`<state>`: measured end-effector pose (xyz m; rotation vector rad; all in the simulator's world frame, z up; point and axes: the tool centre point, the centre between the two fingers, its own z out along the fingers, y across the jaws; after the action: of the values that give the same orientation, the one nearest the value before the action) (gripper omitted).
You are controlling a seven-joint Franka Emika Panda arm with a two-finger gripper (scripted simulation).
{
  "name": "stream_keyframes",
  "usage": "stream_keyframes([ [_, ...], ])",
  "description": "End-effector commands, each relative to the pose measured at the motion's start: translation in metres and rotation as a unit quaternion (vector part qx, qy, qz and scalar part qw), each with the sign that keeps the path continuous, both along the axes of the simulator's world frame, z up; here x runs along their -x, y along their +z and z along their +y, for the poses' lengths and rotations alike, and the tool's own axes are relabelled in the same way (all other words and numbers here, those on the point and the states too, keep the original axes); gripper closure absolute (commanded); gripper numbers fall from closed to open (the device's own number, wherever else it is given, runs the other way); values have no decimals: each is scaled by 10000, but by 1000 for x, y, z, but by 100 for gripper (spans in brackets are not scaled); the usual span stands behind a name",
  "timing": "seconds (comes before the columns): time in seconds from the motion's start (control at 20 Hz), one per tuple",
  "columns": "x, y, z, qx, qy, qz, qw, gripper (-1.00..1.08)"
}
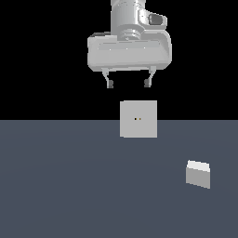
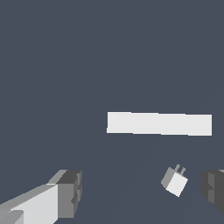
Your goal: Plug the charger into the wall socket.
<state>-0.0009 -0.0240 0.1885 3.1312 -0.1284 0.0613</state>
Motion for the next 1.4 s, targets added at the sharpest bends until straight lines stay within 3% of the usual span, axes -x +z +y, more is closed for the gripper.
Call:
stream_keyframes([
  [0.0, 5, -8, -9, 4, -170, -10, 9999, -92],
  [0.35, 32, -44, -44, 19, -919, -71, 9957, -92],
  [0.75, 75, -93, -85, 43, -1932, -153, 9810, -92],
  [1.05, 96, -116, -101, 50, -2383, -189, 9710, -92],
  [1.35, 106, -127, -107, 51, -2580, -204, 9659, -92],
])
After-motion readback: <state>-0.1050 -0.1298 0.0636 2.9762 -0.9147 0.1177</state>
